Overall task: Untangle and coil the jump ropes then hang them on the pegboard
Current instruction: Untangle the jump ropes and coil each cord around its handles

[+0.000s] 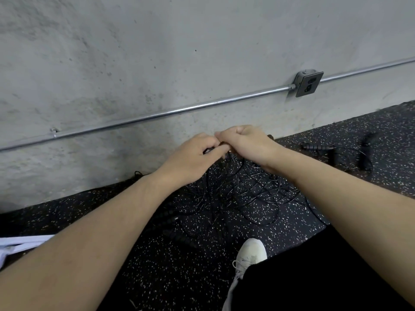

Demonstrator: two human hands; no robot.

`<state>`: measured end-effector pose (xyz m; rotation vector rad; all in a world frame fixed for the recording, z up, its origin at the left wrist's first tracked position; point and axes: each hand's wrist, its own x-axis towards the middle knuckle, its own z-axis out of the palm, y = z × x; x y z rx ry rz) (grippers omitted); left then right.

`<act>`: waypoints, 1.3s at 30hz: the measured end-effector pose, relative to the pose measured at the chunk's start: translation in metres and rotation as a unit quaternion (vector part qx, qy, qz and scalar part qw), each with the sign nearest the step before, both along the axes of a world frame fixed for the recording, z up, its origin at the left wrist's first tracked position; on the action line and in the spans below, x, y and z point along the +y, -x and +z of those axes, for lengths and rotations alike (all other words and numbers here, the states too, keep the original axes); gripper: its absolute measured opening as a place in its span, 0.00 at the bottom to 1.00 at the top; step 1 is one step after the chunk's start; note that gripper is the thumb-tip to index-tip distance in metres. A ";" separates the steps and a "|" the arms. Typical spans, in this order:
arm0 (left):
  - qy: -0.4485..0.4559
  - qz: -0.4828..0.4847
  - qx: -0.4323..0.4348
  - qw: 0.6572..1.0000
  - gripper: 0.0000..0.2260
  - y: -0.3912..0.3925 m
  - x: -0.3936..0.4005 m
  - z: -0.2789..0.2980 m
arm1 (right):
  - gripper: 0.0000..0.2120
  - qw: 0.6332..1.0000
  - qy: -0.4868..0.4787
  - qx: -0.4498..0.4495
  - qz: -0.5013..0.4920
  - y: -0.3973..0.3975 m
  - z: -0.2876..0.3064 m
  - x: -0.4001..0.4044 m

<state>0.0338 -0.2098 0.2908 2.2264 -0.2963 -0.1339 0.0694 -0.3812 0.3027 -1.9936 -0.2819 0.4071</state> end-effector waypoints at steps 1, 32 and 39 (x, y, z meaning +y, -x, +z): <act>-0.007 -0.004 -0.012 1.000 0.13 0.000 -0.001 0.000 | 0.21 1.000 0.020 -0.012 0.003 0.001 0.000 0.000; -0.123 -0.043 -0.028 0.991 0.17 -0.013 0.025 -0.004 | 0.19 0.997 0.042 -0.058 0.004 -0.003 0.006 -0.006; -0.068 0.155 -0.044 0.985 0.23 -0.028 0.051 -0.002 | 0.25 0.982 0.124 0.083 0.115 -0.006 0.003 -0.039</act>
